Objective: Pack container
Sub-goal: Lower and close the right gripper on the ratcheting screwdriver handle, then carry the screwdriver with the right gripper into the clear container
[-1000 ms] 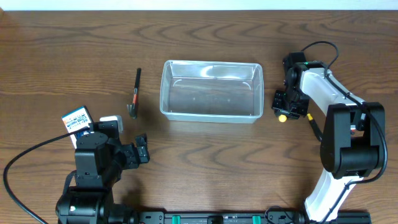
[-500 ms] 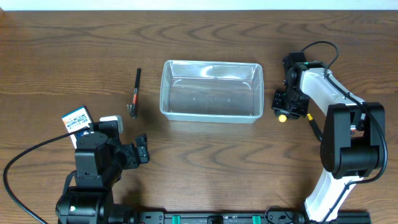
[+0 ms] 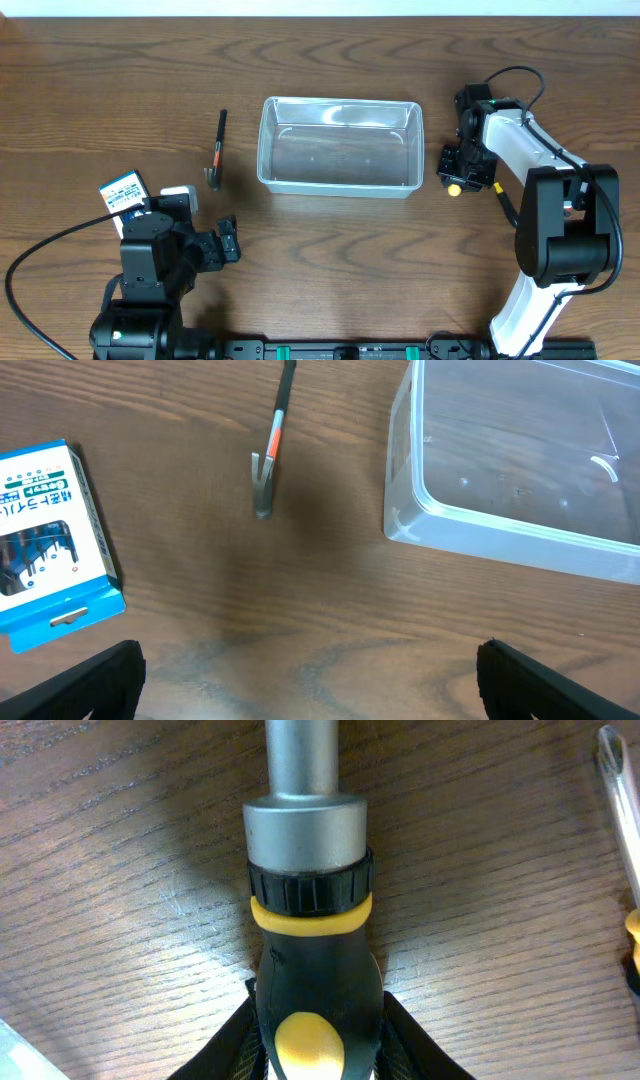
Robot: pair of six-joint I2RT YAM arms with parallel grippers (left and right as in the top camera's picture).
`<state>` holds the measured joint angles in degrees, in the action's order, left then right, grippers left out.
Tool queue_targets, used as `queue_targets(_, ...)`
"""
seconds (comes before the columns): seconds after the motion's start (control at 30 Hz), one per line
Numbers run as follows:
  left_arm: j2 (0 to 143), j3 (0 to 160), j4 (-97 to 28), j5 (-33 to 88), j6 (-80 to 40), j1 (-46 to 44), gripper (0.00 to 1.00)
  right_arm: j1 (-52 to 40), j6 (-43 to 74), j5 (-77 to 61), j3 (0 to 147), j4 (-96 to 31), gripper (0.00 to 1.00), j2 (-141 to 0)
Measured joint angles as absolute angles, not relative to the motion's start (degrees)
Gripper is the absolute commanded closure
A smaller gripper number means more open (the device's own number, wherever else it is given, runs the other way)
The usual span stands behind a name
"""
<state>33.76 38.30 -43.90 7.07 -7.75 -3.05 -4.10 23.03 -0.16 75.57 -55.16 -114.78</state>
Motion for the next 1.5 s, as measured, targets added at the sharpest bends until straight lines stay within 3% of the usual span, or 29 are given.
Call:
queue_targets(1.23, 33.76, 38.30, -43.92, 7.09, -7.73, -3.05, 0.02, -4.14, 21.80, 2.20, 78.04, -55.83, 0.99, -106.06)
queue_targets(1.5, 33.76, 38.30, -43.94, 7.09, -7.75, -3.05, 0.02, -8.03, 17.41, 4.71, 82.65, -58.17, 0.99, -102.08)
